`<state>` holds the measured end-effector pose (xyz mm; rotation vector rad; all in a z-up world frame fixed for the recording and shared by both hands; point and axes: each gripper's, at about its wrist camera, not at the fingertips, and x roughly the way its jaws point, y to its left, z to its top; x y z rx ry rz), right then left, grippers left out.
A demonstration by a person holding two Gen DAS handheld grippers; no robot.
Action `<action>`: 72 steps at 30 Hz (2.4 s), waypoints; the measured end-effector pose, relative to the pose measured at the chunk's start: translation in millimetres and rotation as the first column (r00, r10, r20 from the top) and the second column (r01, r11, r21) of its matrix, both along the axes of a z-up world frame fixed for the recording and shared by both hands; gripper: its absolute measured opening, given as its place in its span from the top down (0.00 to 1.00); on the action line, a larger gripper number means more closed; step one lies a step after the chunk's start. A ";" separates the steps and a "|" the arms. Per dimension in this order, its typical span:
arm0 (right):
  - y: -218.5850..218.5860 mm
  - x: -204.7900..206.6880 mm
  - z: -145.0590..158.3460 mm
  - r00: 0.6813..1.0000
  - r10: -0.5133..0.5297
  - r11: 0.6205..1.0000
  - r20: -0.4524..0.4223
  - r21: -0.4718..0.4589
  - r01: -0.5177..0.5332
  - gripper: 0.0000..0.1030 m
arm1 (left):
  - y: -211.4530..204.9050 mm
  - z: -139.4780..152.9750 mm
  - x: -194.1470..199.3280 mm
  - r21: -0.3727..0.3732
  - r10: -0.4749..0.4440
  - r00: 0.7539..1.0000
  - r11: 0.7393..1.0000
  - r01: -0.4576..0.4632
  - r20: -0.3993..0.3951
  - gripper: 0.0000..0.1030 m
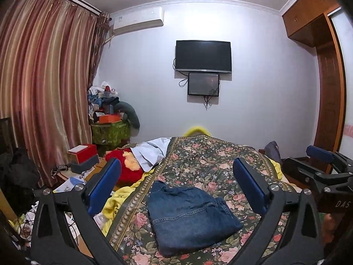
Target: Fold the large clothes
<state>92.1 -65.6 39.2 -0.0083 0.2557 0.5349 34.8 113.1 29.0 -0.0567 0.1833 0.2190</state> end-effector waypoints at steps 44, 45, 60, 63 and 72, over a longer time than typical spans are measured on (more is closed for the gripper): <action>2.2 4.4 -3.9 1.000 -0.018 1.000 -0.010 0.011 0.018 0.00 | -5.0 -5.7 15.5 -0.019 -0.045 0.998 0.999 0.044 -0.033 0.01; 2.6 4.2 -4.0 1.000 -0.019 1.000 -0.009 0.011 0.019 0.00 | -5.6 -5.8 15.4 -0.020 -0.048 0.998 0.999 0.048 -0.034 0.01; 1.5 -0.3 2.6 0.999 -0.040 0.999 0.001 0.019 0.040 0.00 | -10.9 -5.2 14.6 -0.026 -0.084 0.995 0.996 0.083 -0.049 0.01; 1.6 -1.1 3.0 0.999 -0.043 0.999 0.000 0.021 0.043 0.00 | -10.9 -5.3 14.5 -0.026 -0.086 0.995 0.996 0.085 -0.050 0.01; 1.8 0.8 2.8 0.999 -0.053 0.998 -0.013 0.028 0.053 0.00 | -10.9 -3.9 14.7 -0.030 -0.093 0.994 0.995 0.092 -0.050 0.01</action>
